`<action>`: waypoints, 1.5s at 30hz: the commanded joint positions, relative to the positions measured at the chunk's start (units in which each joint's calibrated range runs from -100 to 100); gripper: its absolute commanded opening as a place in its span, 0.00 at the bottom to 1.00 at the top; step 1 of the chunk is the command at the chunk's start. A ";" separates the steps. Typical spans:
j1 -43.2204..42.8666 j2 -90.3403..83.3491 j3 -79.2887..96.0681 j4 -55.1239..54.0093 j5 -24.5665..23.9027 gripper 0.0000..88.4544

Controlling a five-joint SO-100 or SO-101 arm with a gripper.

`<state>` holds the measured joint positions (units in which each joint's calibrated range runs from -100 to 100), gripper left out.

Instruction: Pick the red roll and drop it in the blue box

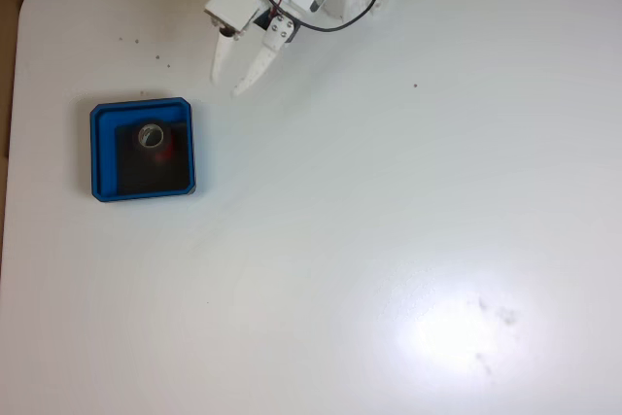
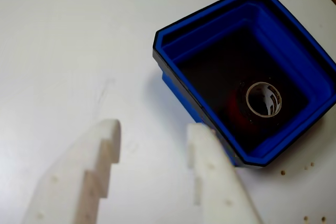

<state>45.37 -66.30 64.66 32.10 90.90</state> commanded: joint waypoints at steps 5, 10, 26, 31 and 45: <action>-1.55 -12.71 12.34 -0.83 0.25 0.06; -1.75 -18.73 18.18 -0.75 0.25 0.06; -21.58 -33.03 35.34 -0.67 0.25 0.06; -31.26 -32.78 35.34 -0.67 0.25 0.06; -45.72 -32.61 35.34 -0.67 -0.36 0.06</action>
<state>-0.15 -98.65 99.10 32.10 90.73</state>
